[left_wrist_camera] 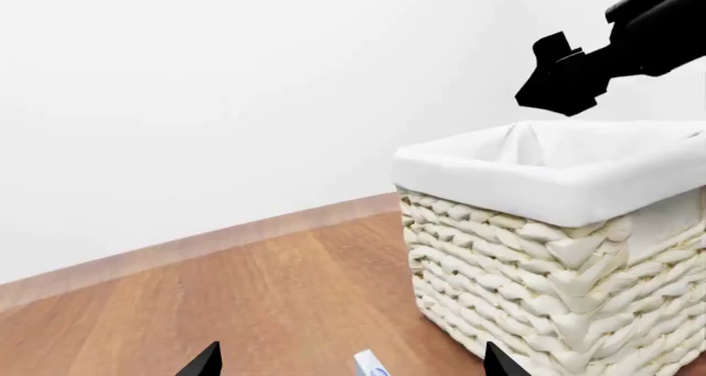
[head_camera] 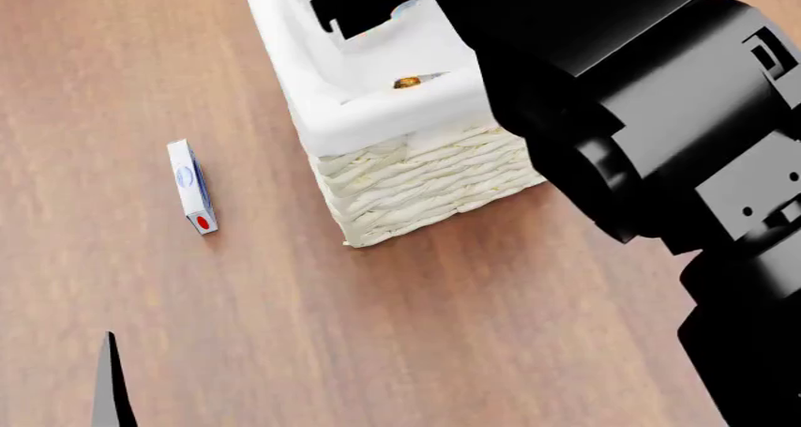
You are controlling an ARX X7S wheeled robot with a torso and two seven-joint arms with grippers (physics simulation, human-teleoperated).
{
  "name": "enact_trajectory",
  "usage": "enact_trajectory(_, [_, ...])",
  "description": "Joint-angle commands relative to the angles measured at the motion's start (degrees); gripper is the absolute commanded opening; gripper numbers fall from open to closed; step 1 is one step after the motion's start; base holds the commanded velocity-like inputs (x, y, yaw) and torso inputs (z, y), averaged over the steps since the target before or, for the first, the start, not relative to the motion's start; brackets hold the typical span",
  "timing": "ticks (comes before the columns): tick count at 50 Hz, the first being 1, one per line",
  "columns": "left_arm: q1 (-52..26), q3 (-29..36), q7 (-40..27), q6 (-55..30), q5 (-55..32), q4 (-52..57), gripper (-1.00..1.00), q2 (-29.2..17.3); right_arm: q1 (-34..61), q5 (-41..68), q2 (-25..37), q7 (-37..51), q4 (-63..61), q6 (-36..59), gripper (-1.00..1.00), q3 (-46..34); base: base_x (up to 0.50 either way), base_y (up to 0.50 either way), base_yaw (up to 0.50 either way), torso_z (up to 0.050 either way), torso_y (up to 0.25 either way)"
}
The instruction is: Pick up the alphabet soup and the cream cheese box, and put them in the basket.
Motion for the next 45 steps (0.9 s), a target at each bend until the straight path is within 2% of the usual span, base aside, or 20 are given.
enact_trajectory(1, [-0.2,0.3,-0.1,-0.5,0.3,0.3,1.0,0.0,-0.1,-0.6,0.4,-0.1,-0.4,0.1,1.0,0.3,0.0,0.0,0.0,0.0,0.0])
enact_trajectory(13, [-0.1,0.6,-0.2,-0.4,0.4,0.2,1.0,-0.1,0.4,-0.4,1.1,0.4,-1.4,-0.5,1.0,1.3,0.0,0.0,0.0,0.0,0.0])
enact_trajectory(18, [-0.3,0.6,-0.1,-0.5,0.3,0.1,1.0,-0.1,0.1,-0.5,3.7,2.3,-7.2,-1.0,1.0,1.9,0.0,0.0,0.0,0.0,0.0])
enact_trajectory(22, [-0.7,0.8,0.1,-0.7,0.1,-0.2,1.0,0.0,-2.9,0.3,8.8,6.4,-18.2,-2.4,1.0,3.5,0.0,0.0,0.0,0.0,0.0])
enact_trajectory(27, [-1.5,1.3,0.4,-1.1,0.0,-0.5,1.0,0.2,-9.2,6.4,16.2,13.4,-33.2,-4.3,1.0,8.5,0.0,0.0,0.0,0.0,0.0])
enact_trajectory(29, [-1.7,1.2,0.4,-1.2,-0.1,-0.6,1.0,0.2,-11.8,3.6,18.7,15.7,-38.0,-5.9,1.0,8.0,0.0,0.0,0.0,0.0,0.0])
enact_trajectory(30, [-1.8,1.4,0.4,-1.0,0.1,-1.1,1.0,0.3,-14.5,6.4,20.3,16.8,-40.4,-7.0,1.0,9.4,0.0,0.0,0.0,0.0,0.0])
enact_trajectory(32, [-1.8,1.5,0.5,-0.9,0.0,-1.2,1.0,0.4,-16.9,3.5,22.4,18.5,-44.2,-9.4,1.0,9.5,0.0,0.0,0.0,0.0,0.0])
enact_trajectory(34, [-2.0,1.6,0.5,-1.1,0.0,-1.3,1.0,0.4,-20.0,5.2,25.1,20.2,-48.5,-11.1,1.0,10.7,0.0,0.0,0.0,0.0,0.0])
enact_trajectory(45, [-2.0,1.9,0.5,-1.0,0.1,-1.6,1.0,0.3,-30.8,1.1,32.0,24.9,-59.9,-16.2,1.0,10.0,0.0,0.0,0.0,0.0,0.0])
